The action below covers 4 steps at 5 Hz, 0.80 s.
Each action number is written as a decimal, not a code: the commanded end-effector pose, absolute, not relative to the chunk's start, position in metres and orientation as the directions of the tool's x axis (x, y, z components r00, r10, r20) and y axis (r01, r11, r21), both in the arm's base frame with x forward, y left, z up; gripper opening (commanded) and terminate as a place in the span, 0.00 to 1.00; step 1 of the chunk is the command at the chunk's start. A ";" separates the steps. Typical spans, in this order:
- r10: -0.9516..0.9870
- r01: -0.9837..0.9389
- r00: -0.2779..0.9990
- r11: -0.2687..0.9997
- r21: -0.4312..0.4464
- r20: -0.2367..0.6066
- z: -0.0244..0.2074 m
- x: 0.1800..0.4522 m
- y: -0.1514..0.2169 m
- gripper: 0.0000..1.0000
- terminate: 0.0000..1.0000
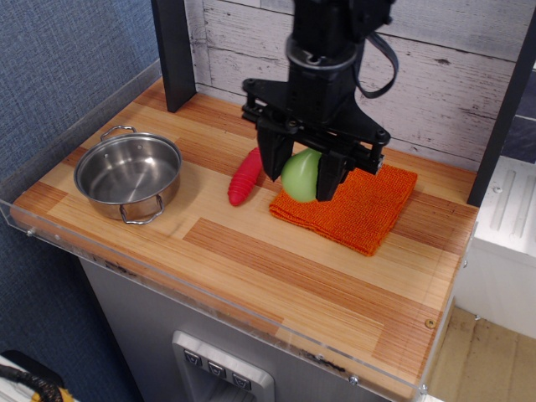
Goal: PICK UP THE FRUIT AND PUT ON THE ANOTHER SIDE OF THE TABLE
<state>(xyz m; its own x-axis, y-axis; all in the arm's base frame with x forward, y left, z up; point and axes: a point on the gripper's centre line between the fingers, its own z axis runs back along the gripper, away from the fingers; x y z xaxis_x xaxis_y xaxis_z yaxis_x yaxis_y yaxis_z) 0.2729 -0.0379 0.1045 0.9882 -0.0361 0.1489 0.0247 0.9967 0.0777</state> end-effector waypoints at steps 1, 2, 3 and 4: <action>-0.034 0.043 0.975 0.998 -0.034 0.219 0.101 0.250 -0.054 0.00 0.00; -0.070 0.086 0.972 0.994 -0.062 0.222 0.078 0.247 -0.070 0.00 0.00; -0.071 0.089 0.972 0.994 -0.069 0.224 0.057 0.244 -0.077 0.00 0.00; -0.088 0.109 0.969 0.991 -0.077 0.231 0.047 0.243 -0.085 0.00 0.00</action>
<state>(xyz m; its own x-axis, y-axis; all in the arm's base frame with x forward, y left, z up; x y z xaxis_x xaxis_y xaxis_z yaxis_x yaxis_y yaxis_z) 0.2396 -0.0821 0.0416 0.9739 -0.0860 0.2100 0.1036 0.9918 -0.0743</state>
